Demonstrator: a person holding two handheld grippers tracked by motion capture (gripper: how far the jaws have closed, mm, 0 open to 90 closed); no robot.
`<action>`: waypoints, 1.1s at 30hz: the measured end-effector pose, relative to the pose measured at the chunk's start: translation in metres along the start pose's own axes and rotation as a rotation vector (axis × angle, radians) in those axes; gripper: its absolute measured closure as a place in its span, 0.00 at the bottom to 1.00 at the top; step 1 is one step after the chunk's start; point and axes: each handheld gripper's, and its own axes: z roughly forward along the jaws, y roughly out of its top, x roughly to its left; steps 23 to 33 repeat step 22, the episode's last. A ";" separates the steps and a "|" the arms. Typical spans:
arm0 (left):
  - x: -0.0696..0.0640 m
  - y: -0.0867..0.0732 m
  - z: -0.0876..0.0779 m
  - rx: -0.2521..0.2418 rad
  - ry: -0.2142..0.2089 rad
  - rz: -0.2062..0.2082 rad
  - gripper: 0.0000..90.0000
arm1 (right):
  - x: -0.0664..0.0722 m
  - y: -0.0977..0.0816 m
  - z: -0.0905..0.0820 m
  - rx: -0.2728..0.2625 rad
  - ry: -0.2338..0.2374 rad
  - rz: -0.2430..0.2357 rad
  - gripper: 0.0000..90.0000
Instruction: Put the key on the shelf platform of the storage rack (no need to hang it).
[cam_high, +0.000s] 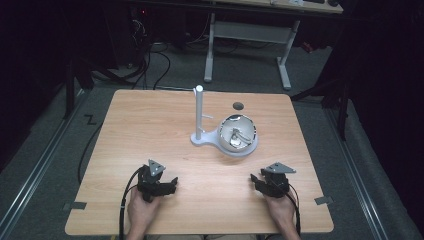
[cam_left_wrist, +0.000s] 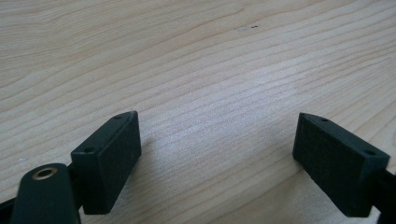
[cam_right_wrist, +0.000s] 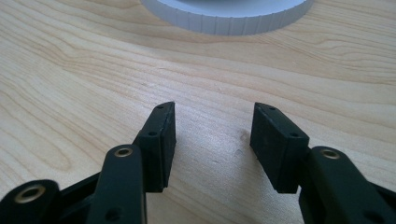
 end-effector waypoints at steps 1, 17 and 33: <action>0.000 0.000 0.000 0.000 0.000 0.000 0.17 | 0.000 0.000 0.000 0.001 0.000 -0.006 0.55; 0.000 0.000 0.000 -0.001 0.001 -0.002 0.17 | 0.000 0.001 0.001 0.007 0.003 -0.009 0.46; 0.000 0.000 0.000 -0.001 0.001 -0.002 0.17 | 0.000 0.001 0.001 0.010 0.009 -0.013 0.44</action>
